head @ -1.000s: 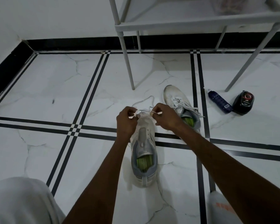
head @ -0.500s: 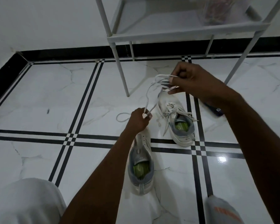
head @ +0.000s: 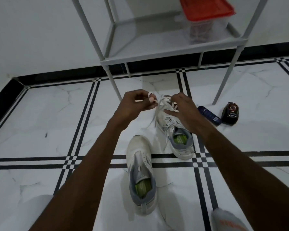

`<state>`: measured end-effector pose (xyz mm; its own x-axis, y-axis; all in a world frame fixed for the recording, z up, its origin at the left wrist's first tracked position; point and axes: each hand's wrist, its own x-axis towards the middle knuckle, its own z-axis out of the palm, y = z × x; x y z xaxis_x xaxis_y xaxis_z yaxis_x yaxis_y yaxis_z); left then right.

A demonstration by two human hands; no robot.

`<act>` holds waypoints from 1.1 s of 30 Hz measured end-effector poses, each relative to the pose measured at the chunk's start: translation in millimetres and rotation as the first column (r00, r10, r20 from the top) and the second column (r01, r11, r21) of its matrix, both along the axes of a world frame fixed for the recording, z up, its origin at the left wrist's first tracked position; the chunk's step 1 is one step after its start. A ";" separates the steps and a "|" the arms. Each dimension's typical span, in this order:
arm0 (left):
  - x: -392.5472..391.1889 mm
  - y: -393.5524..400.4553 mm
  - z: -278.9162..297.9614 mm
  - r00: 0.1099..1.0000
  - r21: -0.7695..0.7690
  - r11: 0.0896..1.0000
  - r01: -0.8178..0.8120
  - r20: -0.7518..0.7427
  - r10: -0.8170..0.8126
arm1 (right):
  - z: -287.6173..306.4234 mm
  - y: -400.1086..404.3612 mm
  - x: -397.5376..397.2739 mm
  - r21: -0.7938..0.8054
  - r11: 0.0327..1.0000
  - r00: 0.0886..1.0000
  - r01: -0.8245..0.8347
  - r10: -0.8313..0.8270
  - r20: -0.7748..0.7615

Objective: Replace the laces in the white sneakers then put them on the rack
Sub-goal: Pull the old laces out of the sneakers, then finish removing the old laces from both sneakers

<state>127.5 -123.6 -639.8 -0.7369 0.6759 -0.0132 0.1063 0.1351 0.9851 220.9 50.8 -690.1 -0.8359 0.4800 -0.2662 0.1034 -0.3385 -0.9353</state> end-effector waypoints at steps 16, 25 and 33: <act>13.0 57.8 7.8 0.965 0.033 0.979 -0.199 0.181 0.190 | 35.9 28.1 26.1 -0.337 0.941 0.988 0.041 -0.088 -0.125; 130.9 136.1 -97.0 0.958 -0.159 0.979 0.128 0.275 -0.081 | -23.4 100.4 114.3 0.240 0.941 0.945 0.237 -0.281 0.168; 194.0 182.4 -184.6 0.787 -0.283 0.943 0.175 0.616 0.038 | -104.8 108.9 183.9 0.500 0.865 0.775 -0.046 -0.285 0.564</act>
